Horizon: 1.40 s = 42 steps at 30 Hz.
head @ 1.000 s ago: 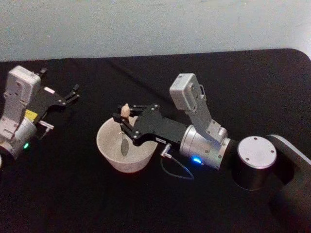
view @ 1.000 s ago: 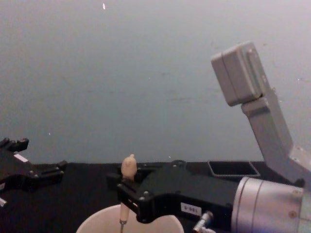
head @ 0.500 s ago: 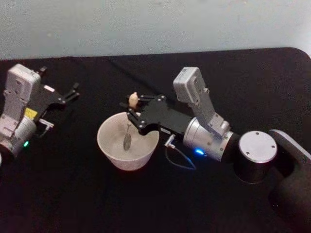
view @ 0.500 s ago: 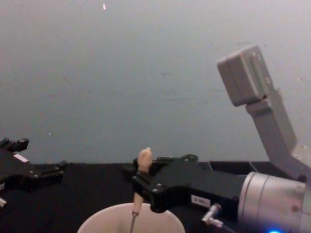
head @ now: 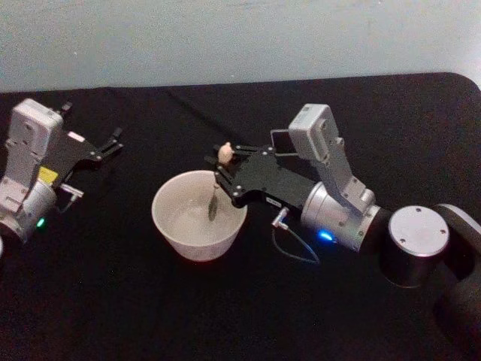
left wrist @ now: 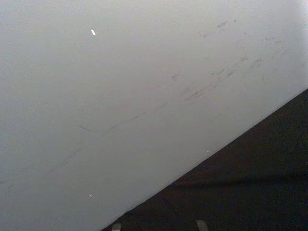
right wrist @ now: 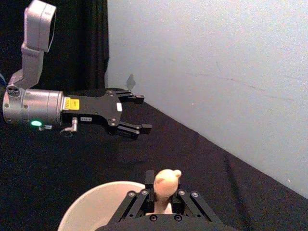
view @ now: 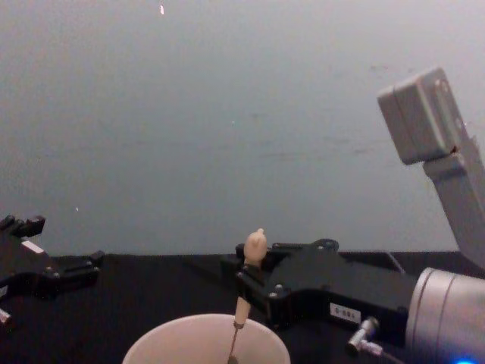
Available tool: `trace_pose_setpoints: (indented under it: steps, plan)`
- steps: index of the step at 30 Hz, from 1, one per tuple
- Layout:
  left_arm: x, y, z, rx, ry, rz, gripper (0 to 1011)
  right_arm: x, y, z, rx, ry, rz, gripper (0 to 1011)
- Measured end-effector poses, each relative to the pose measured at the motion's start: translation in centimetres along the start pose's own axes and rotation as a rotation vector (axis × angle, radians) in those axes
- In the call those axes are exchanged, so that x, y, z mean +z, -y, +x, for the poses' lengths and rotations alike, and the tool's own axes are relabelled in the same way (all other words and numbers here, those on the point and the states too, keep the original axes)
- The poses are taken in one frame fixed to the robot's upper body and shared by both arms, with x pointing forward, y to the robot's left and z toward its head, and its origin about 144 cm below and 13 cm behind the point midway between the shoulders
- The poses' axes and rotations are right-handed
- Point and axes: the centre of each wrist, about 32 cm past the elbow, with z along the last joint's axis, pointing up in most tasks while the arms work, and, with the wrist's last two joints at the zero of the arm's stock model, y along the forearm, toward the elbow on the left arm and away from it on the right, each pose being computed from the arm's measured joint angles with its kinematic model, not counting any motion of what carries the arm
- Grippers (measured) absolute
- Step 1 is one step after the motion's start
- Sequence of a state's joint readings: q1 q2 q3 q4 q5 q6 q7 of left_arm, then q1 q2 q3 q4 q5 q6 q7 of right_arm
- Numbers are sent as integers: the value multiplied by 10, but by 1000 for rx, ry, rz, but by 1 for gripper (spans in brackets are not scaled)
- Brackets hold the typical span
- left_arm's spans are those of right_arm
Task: Pick up the stirring spoon with one hand, stir inside the cup, then place it back in its original position.
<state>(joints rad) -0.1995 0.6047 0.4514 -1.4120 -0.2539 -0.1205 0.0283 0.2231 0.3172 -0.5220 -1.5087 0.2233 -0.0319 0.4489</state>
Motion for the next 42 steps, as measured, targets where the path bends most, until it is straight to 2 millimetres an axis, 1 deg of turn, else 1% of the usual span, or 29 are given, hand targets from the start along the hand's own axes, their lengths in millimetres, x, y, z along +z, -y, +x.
trace_pose_setpoints:
  steps: [12, 26, 36, 42]
  plan:
    - [0, 0, 0, 0, 0, 0, 1001, 8, 6, -4, 24, -8, 34, 173]
    - [0, 0, 0, 0, 0, 0, 1001, 11, 8, -13, 74, -15, 28, 173]
    - [0, 0, 0, 0, 0, 0, 1001, 14, 4, -19, 107, -24, 36, 173]
    - [0, 0, 0, 0, 0, 0, 1001, 14, -4, -21, 114, -26, 34, 173]
